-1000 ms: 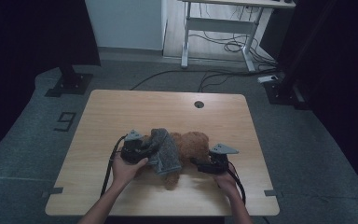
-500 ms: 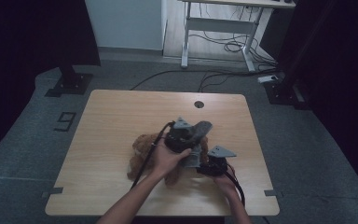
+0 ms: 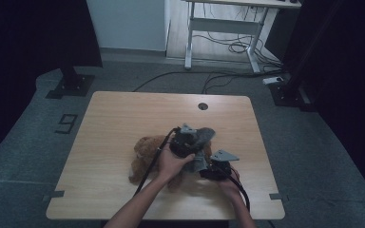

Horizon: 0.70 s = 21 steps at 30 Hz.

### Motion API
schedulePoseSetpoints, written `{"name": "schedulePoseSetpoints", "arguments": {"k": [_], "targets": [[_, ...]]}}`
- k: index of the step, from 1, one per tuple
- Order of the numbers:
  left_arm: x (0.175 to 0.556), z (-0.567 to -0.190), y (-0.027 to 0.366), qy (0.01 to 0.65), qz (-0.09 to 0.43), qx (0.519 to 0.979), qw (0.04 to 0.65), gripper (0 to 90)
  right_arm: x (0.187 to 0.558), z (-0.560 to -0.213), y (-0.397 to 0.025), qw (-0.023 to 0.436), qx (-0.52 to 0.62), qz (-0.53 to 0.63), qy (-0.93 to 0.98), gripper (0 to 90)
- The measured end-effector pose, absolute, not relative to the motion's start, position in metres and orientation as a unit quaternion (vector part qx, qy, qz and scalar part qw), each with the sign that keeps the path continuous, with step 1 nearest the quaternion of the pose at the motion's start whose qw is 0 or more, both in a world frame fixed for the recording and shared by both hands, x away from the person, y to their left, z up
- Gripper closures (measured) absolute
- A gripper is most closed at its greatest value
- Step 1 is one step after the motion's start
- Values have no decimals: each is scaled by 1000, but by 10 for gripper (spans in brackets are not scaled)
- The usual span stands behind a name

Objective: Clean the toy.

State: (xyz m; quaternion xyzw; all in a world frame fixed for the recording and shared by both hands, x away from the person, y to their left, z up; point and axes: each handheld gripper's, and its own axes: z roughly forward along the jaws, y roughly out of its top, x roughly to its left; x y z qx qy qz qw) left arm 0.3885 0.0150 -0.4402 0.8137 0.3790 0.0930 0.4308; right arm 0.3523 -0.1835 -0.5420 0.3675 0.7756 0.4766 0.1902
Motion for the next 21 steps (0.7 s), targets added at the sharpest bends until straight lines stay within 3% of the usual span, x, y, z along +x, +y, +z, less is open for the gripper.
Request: {"name": "schedulePoseSetpoints", "arguments": {"k": [9,21], "targets": [[396,-437,103,424,157,802,391,762,353,-544,-186,186,368,479,775,379],[397,-476,190,511,108,760,386,760,352,-546,-189,181,371,478,775,385]]}}
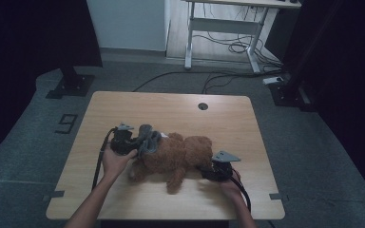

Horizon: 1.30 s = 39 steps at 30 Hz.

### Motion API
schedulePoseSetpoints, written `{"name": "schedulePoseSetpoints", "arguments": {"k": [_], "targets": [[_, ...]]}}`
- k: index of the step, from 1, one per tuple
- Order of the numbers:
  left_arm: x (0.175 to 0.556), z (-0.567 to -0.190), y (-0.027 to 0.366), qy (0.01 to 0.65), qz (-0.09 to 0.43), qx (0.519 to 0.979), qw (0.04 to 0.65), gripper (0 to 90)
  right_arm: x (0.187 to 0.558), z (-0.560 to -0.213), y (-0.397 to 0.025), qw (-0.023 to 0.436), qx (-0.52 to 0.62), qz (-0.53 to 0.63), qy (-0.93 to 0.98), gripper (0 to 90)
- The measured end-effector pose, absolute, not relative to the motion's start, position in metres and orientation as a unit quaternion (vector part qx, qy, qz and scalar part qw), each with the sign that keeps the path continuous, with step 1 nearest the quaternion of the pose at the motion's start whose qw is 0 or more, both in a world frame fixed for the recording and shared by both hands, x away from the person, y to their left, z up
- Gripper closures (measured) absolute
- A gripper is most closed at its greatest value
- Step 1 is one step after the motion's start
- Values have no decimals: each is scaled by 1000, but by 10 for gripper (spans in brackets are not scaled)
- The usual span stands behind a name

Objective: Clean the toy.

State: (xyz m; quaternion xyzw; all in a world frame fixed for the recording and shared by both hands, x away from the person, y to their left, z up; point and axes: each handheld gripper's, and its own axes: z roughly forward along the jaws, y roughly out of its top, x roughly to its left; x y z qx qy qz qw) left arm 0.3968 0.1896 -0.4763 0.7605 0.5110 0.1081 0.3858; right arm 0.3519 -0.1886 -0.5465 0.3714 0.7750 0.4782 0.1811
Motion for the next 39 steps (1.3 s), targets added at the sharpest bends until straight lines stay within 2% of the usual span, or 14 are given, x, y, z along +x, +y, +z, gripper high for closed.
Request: {"name": "schedulePoseSetpoints", "arguments": {"k": [4,10,13,19,23,27,31,35,39], "targets": [[396,-478,195,518,101,753,392,760,352,-547,-189,181,371,478,775,386],[392,-444,166,479,121,761,420,763,352,-547,-188,186,372,473,776,394],[390,-425,137,448,123,767,442,763,353,-548,-187,193,370,466,780,400],[384,-405,58,377,83,793,472,763,351,-544,-184,198,363,472,779,414],[384,-405,2,344,68,811,468,762,350,-544,-185,199,360,472,780,416],[394,-418,-39,340,43,826,447,760,350,-543,-185,201,356,470,782,417],[403,-439,-50,349,69,846,398,757,350,-544,-186,200,355,472,782,420],[408,-445,-40,363,52,835,409,757,350,-546,-186,199,356,470,783,423],[407,-435,-28,362,85,839,398,757,349,-546,-185,201,355,468,784,426]]}}
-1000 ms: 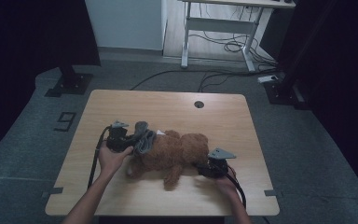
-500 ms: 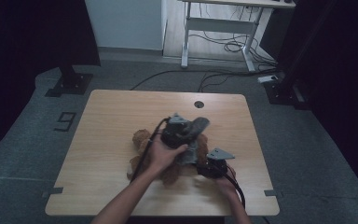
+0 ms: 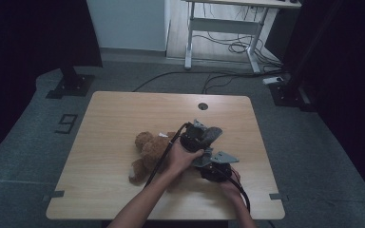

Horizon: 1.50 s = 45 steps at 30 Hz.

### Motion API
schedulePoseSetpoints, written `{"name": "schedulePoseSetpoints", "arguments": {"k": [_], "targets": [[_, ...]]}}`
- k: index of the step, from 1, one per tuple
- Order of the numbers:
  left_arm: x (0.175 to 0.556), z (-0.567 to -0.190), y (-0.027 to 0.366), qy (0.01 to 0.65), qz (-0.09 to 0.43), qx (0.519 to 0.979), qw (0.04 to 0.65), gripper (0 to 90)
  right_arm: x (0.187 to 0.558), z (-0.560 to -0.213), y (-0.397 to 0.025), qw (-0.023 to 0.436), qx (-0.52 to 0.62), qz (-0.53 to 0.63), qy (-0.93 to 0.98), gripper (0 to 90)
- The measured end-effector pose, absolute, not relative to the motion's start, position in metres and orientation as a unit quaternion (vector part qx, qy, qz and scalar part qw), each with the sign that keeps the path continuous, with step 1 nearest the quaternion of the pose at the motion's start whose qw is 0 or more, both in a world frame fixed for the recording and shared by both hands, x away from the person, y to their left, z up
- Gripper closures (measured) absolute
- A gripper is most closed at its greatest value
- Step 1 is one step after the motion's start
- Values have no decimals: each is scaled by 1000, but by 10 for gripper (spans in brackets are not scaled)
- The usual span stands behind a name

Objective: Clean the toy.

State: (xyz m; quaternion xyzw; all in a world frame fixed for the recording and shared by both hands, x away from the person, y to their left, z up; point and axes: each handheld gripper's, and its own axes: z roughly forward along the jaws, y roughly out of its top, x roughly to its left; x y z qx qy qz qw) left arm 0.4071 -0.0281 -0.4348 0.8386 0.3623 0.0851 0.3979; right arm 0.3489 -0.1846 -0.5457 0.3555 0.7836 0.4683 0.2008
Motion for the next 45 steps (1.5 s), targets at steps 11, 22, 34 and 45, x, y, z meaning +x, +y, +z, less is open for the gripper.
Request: {"name": "schedulePoseSetpoints", "arguments": {"k": [11,22,34,45], "targets": [[424,-435,61,435,88,809,385,753,349,-546,-186,198,356,469,784,428],[414,-452,186,512,115,781,339,753,350,-546,-187,195,356,469,784,428],[410,-479,185,514,58,779,353,744,350,-547,-187,194,355,469,785,429],[420,-472,160,515,90,774,357,760,358,-547,-176,235,348,442,792,455]]}}
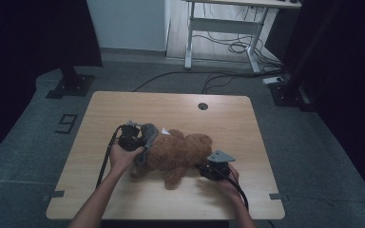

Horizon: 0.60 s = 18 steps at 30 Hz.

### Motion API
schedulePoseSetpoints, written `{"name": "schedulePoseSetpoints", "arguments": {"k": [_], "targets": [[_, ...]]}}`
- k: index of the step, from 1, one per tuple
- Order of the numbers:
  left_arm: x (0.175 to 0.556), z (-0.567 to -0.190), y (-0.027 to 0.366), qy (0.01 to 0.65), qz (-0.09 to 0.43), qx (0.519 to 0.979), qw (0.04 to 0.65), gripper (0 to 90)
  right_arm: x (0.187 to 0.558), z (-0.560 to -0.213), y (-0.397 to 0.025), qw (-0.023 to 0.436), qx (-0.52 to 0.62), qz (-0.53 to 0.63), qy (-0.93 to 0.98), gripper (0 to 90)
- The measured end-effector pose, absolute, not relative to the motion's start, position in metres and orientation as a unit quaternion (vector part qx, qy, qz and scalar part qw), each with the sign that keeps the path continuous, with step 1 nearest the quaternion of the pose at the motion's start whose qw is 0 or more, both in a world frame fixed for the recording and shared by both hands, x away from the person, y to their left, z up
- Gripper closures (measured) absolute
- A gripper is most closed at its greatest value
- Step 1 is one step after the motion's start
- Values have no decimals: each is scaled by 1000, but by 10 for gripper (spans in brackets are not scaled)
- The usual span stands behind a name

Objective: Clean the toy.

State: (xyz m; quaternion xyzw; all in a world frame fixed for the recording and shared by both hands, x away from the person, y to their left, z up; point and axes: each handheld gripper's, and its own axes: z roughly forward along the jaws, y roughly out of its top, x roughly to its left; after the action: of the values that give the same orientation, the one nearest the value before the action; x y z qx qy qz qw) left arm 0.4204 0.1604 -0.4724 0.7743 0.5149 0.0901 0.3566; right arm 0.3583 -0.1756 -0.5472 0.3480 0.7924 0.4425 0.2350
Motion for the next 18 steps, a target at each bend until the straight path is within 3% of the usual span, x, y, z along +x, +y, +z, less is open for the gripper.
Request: {"name": "schedulePoseSetpoints", "arguments": {"k": [8,13,18], "targets": [[421,-451,175,515,75,748,412,753,365,-547,-176,239,344,442,793,445],[419,-416,148,471,97,763,432,747,364,-547,-176,242,344,440,794,422],[423,-415,110,445,100,784,422,742,364,-547,-177,242,343,439,795,411]]}}
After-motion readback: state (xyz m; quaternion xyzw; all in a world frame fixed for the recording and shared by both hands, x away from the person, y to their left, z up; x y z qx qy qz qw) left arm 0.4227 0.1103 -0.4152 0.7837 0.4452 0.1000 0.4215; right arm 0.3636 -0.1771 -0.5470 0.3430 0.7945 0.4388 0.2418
